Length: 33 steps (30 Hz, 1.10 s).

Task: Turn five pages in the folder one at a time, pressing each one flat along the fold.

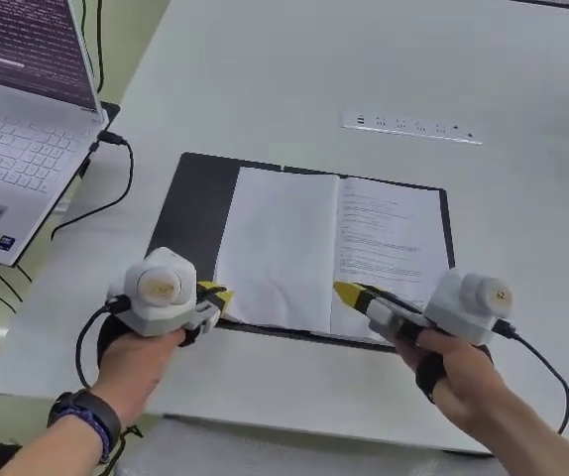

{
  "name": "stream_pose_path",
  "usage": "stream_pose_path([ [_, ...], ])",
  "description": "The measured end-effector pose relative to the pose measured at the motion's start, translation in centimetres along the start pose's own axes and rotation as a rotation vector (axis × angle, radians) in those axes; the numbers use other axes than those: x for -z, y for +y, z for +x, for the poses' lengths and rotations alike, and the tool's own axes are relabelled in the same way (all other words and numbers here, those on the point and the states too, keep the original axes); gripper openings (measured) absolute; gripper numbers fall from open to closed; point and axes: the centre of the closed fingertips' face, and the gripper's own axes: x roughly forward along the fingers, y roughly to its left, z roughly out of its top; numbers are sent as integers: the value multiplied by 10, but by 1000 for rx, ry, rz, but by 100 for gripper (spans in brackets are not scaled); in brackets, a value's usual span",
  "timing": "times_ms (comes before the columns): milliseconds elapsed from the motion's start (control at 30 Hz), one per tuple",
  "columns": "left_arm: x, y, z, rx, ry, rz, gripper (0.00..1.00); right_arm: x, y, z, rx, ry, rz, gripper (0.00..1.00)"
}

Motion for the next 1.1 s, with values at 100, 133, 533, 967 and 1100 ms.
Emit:
stream_pose_path([
  [100,14,3,2,-8,50,13,0,-1,1,1,2,1,3,27],
  [133,19,4,3,-12,65,33,0,-1,1,1,1,-1,8,25],
  [533,24,6,4,-38,58,63,0,1,2,8,-23,11,-18,17],
  [967,26,5,3,-51,36,60,0,-11,-13,31,-32,79,-84,11],
  [1100,24,6,2,-58,32,50,0,-27,-21,40,-32,64,-84,9],
])
